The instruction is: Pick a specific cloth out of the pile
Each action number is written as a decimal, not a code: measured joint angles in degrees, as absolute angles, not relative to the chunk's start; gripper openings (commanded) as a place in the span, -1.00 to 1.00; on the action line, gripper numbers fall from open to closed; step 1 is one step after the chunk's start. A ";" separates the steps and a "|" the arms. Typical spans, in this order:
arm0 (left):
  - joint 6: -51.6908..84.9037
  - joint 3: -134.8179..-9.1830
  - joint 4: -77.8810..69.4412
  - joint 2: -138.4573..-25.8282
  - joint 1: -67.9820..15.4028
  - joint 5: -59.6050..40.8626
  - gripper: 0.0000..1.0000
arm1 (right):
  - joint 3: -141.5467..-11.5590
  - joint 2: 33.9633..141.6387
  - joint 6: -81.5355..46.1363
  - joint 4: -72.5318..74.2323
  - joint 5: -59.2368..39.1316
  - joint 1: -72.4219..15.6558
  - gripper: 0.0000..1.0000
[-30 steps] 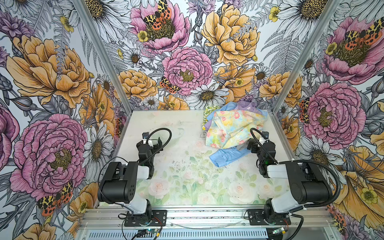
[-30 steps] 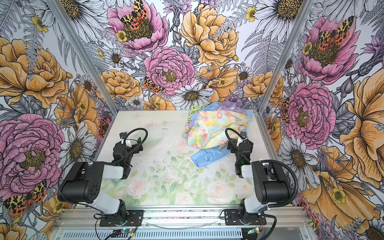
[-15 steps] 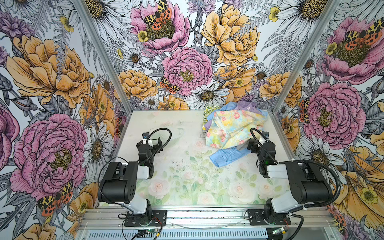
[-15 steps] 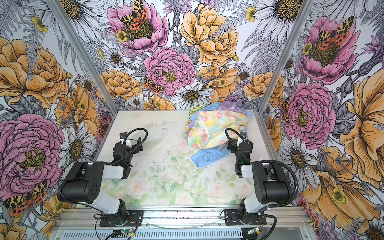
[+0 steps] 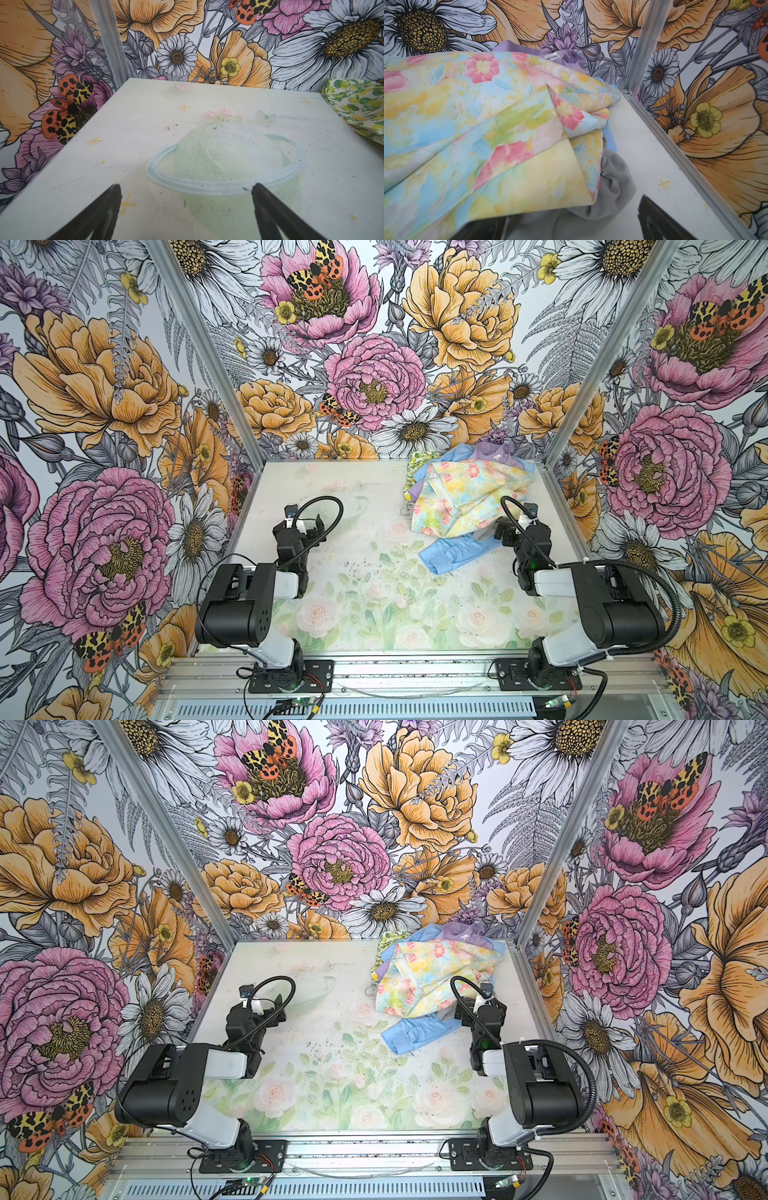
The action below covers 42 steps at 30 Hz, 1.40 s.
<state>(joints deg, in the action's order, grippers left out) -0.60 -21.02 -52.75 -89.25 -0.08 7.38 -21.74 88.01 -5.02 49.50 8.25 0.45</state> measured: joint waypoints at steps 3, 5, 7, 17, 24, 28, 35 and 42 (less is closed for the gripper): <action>-0.60 -21.02 -52.75 -89.25 -0.08 7.38 0.98 | -21.74 88.01 -5.04 49.47 8.21 0.45 0.99; -0.56 -20.99 -52.73 -89.25 -0.01 6.98 0.98 | -21.74 88.01 -5.04 49.50 8.10 0.45 0.99; -0.45 -21.02 -52.73 -89.25 0.14 6.57 0.98 | -21.74 88.01 -5.04 49.47 8.05 0.45 0.99; -0.58 -21.02 -52.73 -89.25 -0.99 7.27 0.97 | -21.74 88.01 -5.02 49.47 8.08 0.45 0.99; -0.71 -20.99 -52.99 -89.25 -2.28 9.74 0.97 | -21.21 88.01 -4.99 50.68 9.85 -0.38 0.99; -1.56 -20.99 -52.99 -89.23 -3.18 11.62 0.97 | -19.88 87.96 -4.97 52.25 11.25 -0.82 0.99; -1.93 -20.99 -52.97 -89.23 -3.64 13.47 0.98 | -17.10 85.84 -4.80 54.72 14.20 -1.98 0.99; -2.04 -22.22 -48.29 -85.54 -5.13 19.31 0.97 | -16.16 80.75 -4.38 54.48 17.85 -3.66 0.99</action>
